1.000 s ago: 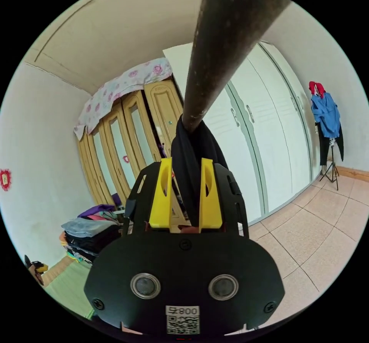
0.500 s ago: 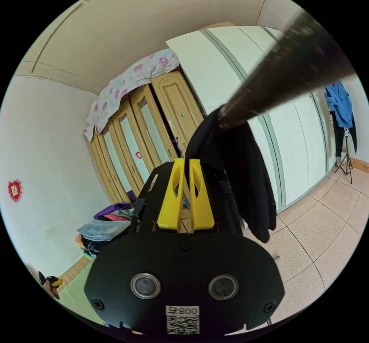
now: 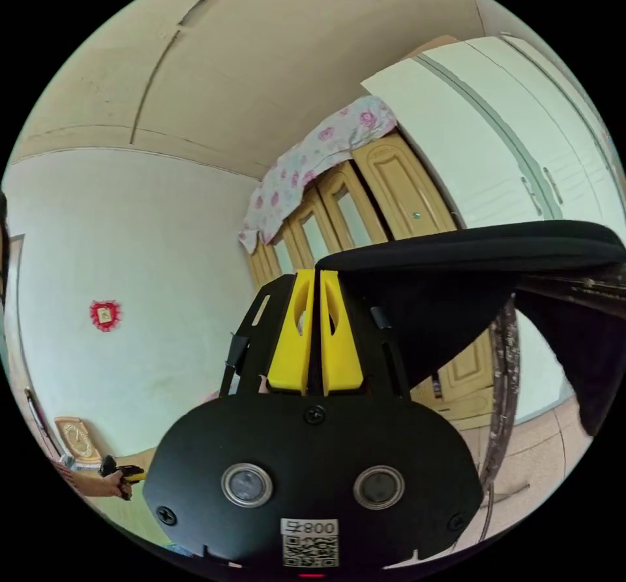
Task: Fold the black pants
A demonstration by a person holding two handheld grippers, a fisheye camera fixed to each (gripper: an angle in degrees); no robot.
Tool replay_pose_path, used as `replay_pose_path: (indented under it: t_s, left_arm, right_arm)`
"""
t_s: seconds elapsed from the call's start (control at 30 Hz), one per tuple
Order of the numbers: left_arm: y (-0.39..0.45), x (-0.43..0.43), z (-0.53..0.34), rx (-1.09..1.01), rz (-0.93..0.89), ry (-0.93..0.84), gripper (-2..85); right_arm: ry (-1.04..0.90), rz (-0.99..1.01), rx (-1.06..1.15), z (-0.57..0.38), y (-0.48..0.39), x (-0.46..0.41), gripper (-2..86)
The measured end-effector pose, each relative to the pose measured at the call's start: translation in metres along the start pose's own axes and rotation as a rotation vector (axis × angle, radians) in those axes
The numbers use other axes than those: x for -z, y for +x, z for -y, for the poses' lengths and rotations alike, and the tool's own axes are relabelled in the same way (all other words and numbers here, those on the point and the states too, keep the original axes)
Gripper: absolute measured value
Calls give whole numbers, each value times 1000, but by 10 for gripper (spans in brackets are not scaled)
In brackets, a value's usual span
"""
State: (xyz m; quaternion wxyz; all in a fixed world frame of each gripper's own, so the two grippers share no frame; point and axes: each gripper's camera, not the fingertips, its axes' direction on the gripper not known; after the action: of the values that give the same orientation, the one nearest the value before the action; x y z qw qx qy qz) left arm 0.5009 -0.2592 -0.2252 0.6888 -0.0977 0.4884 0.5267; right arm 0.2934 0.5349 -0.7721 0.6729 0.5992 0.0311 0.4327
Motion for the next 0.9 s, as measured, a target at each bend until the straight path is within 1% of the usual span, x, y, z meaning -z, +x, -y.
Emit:
replay_pose_path:
  t_s: [0.07, 0.2, 0.33, 0.4, 0.43, 0.5, 0.57, 0.67, 0.73, 0.8, 0.9]
  left_arm:
    - [2, 16, -9, -4, -21, 13, 1]
    - [9, 49, -31, -24, -69, 17, 1]
    - [18, 77, -53, -51, -124, 14, 1]
    - [22, 89, -62, -62, -147, 17, 1]
    - [24, 98, -69, -67, -160, 20, 2]
    - [26, 112, -78, -71, -175, 32, 2]
    - [29, 128, -88, -77, -188, 51, 2]
    - [34, 158, -104, -87, -187, 100, 1]
    - [37, 184, -116, -91, -176, 148, 2]
    - [39, 203, -125, -92, -171, 187, 2]
    - [42, 235, -141, -104, -169, 275, 5]
  right_arm:
    - [-30, 27, 17, -4, -5, -15, 6]
    - [-61, 232, 34, -27, -9, -46, 5]
    - [-115, 387, 43, -49, -14, -79, 4]
    - [-167, 549, 32, -68, -16, -108, 2]
    - [-182, 577, 28, -73, -18, -116, 2]
    - [-247, 697, 13, -95, -28, -148, 2]
    - [-273, 794, -40, -115, -27, -170, 3]
    - [-333, 937, -115, -149, -19, -209, 4]
    - [-404, 1005, -124, -171, -27, -235, 5]
    - [-490, 1155, -164, -209, -48, -269, 5]
    - [-596, 1277, -208, -255, -83, -312, 5]
